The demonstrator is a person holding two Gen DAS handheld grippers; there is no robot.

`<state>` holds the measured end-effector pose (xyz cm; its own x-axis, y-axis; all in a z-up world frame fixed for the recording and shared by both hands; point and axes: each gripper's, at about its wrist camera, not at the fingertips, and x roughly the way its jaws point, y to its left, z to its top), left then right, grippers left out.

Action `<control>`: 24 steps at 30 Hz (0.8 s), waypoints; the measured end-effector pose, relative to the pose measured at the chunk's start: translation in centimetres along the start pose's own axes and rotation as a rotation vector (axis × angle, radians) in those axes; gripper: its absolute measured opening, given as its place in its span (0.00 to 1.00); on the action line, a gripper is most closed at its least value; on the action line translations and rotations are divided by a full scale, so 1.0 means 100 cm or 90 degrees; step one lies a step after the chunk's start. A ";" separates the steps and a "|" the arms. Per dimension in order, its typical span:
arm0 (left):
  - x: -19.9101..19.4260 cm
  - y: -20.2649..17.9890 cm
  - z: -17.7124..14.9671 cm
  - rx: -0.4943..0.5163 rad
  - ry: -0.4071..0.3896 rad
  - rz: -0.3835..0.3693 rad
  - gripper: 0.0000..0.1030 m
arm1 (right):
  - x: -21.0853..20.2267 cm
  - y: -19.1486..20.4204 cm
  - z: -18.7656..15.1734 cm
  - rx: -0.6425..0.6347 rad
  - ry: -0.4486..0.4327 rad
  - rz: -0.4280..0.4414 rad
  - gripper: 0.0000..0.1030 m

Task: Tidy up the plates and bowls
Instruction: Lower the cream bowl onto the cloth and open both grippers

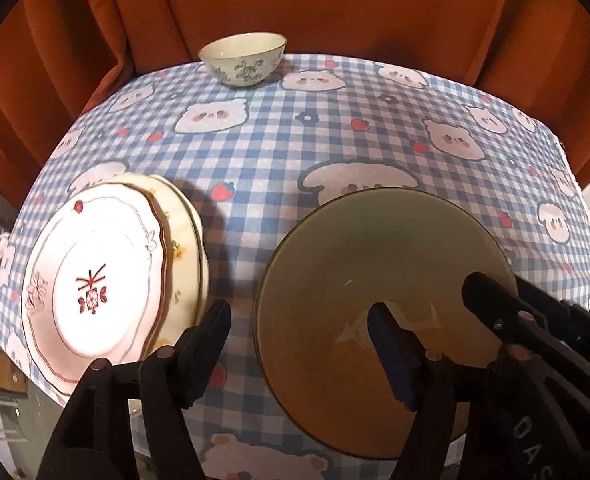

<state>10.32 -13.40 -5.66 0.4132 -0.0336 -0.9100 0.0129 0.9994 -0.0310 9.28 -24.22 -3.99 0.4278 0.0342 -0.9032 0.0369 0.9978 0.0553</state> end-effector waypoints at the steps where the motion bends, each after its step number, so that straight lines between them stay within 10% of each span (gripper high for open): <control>1: -0.001 0.002 0.000 0.001 -0.001 -0.004 0.73 | -0.001 0.000 0.000 0.000 -0.002 -0.011 0.33; 12: -0.030 0.031 0.005 0.025 -0.036 -0.043 0.84 | -0.030 0.011 -0.005 0.045 -0.042 -0.041 0.64; 24: -0.072 0.076 0.030 0.077 -0.117 -0.038 0.86 | -0.067 0.070 0.009 0.022 -0.114 -0.028 0.67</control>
<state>10.17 -5.58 1.94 0.5669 -0.1034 -0.8172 0.1468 0.9889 -0.0232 7.47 -17.52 2.81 0.5784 -0.0238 -0.8154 0.0897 0.9954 0.0346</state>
